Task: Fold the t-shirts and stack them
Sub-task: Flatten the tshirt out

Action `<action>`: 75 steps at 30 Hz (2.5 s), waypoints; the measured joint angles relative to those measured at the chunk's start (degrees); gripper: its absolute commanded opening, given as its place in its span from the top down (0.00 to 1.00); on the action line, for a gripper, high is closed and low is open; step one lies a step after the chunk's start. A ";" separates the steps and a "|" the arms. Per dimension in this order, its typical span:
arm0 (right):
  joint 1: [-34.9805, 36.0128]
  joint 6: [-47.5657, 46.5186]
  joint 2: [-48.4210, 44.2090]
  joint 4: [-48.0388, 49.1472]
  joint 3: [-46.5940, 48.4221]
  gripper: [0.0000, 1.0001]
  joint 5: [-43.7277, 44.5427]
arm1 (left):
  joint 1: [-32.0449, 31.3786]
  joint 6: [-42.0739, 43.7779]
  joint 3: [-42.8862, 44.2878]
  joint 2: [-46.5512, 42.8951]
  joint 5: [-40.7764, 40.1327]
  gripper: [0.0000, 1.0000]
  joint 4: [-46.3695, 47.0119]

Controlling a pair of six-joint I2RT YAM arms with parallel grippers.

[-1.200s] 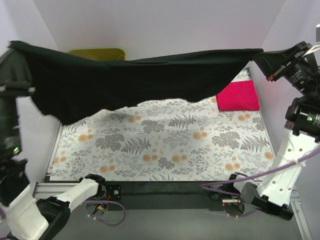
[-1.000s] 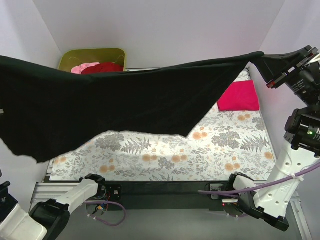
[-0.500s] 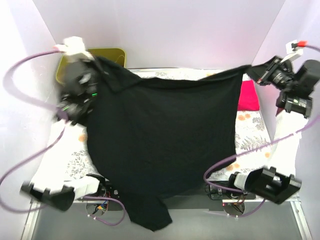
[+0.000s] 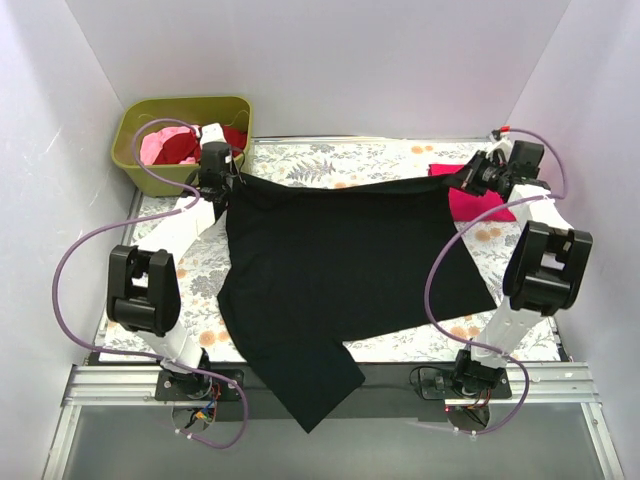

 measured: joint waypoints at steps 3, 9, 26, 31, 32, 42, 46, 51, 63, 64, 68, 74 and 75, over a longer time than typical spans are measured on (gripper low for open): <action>0.09 0.04 4.70 1.29 0.02 0.99 1.05 | 1.18 -1.11 0.02 2.21 1.40 1.00 1.14; 0.11 0.24 8.07 1.92 0.44 0.99 2.32 | 2.49 -3.45 0.00 2.78 4.57 1.00 1.16; 0.11 -1.29 2.45 -2.73 1.44 0.99 6.58 | 2.56 -11.52 -0.24 -13.25 10.12 1.00 -14.03; 0.11 -1.29 1.46 -2.73 1.57 0.99 6.43 | 2.56 -10.84 0.33 -13.27 10.16 1.00 -14.19; 0.11 -1.27 1.46 -2.73 1.66 0.99 6.40 | 2.56 -10.56 0.35 -13.11 10.23 1.00 -14.08; 0.17 0.20 3.37 -2.45 4.72 0.99 5.92 | 2.56 -10.03 6.88 -3.43 12.02 1.00 -13.55; 0.17 0.24 3.39 -2.36 4.63 0.97 5.75 | 2.56 -10.10 6.38 -4.26 12.90 1.00 -13.14; 0.17 0.70 3.26 -1.46 2.34 0.96 5.79 | 2.56 -10.49 2.54 -7.15 13.03 1.00 -12.02; 1.16 2.97 11.52 1.77 10.73 0.80 6.01 | 2.56 -10.88 9.86 8.00 13.73 0.79 -7.74; 1.40 3.06 12.22 2.03 11.43 0.71 6.21 | 2.56 -10.86 10.56 8.98 14.03 0.62 -7.45; 3.13 2.25 12.00 2.49 11.21 0.48 8.59 | 2.56 -11.39 10.93 9.01 15.74 0.33 -6.86; 8.31 -0.94 -1.11 2.73 -2.84 0.50 14.12 | 2.56 -12.63 0.44 -6.84 15.37 0.44 -7.91; 9.25 -1.25 -3.34 2.58 -4.94 0.50 14.45 | 2.56 -12.70 -1.44 -10.01 14.93 0.54 -8.07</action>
